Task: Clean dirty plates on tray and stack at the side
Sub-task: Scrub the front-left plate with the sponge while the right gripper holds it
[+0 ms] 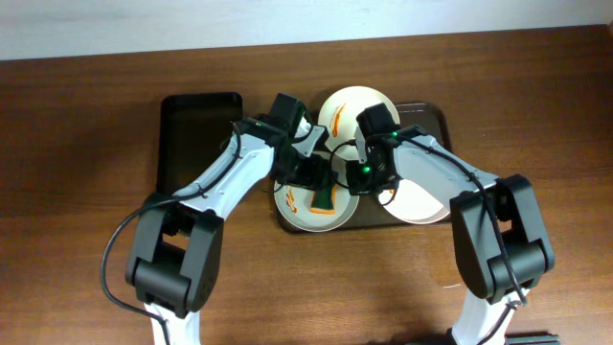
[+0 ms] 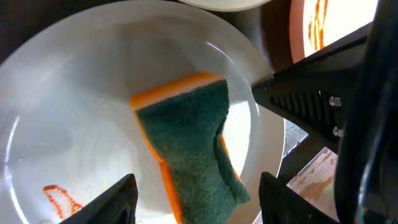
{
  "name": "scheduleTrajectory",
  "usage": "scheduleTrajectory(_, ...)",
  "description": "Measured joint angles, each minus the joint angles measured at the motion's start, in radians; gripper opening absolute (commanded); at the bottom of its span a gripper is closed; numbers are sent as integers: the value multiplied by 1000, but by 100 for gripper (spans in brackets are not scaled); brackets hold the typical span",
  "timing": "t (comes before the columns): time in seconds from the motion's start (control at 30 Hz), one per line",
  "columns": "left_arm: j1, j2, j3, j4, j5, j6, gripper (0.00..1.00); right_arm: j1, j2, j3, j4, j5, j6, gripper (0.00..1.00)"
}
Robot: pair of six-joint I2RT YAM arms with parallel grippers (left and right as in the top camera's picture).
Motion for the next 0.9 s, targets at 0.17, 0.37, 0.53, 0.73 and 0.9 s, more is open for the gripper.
scheduleTrajectory(0.17, -47, 77, -1, 7, -43, 0, 46, -2, 1, 0, 3, 0, 0, 4)
scheduleTrajectory(0.37, -53, 77, -2, 25, -46, -63, 39, -3, 2, 0, 8, -1, 0, 4)
scheduleTrajectory(0.53, -87, 84, -2, 46, -132, -86, 8, -3, 2, 0, 8, 0, 0, 4)
scheduleTrajectory(0.73, -102, 91, 18, -6, -301, -117, 0, -3, 3, 0, 8, -3, -3, 4)
scheduleTrajectory(0.9, -100, 90, 35, -66, -509, -124, 0, -2, 5, 0, 11, -11, -3, 4)
